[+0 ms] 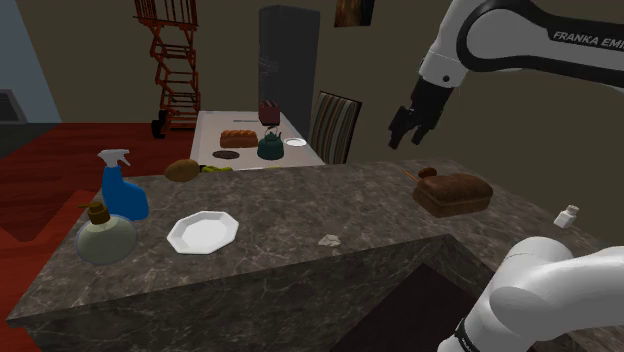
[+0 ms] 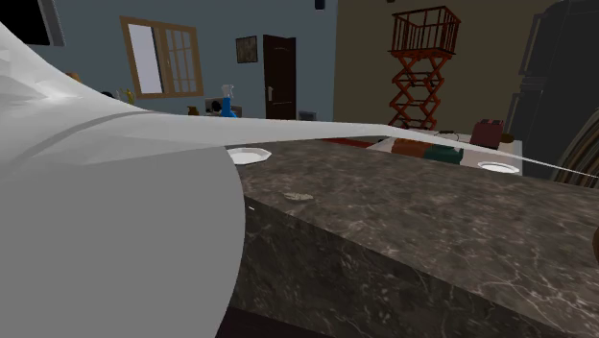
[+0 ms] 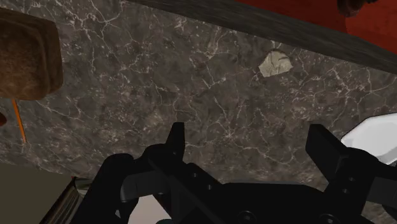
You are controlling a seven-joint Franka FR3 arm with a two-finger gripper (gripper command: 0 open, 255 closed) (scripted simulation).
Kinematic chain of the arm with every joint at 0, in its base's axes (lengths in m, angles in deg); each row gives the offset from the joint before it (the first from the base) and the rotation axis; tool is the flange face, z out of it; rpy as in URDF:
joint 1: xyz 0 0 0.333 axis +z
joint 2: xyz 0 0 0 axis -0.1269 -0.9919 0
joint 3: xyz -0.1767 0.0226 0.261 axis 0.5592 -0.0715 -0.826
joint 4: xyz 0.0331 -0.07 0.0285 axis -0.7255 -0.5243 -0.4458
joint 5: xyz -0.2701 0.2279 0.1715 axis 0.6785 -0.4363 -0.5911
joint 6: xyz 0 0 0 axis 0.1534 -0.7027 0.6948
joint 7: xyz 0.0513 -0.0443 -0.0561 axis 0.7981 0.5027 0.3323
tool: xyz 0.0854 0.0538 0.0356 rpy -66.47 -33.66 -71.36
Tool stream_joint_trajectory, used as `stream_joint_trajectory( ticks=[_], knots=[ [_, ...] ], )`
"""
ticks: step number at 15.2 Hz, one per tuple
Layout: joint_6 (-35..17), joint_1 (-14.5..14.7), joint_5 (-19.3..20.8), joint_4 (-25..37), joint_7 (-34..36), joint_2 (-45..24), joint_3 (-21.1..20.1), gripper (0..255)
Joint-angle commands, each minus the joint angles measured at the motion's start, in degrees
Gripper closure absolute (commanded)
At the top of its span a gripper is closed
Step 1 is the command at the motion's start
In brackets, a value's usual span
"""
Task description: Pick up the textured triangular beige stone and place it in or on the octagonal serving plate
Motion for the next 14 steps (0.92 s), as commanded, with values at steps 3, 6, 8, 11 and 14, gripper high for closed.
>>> stream_joint_trajectory(
  ticks=[3, 6, 8, 11, 14],
  knots=[
    [-3.6, 0.9, -0.1, -3.2, -1.1, -0.5, -0.2, 0],
    [-9.0, 2.2, -0.3, -7.7, -2.8, -1.9, -0.5, 0],
    [-12.7, 3.1, -0.4, -10.4, -3.9, -3.1, -0.7, 0],
    [-18.4, 4.4, -0.5, -14.0, -5.6, -5.6, -1.0, 0],
    [-24.3, 5.8, -0.7, -17.1, -7.3, -8.7, -1.3, 0]
  ],
)
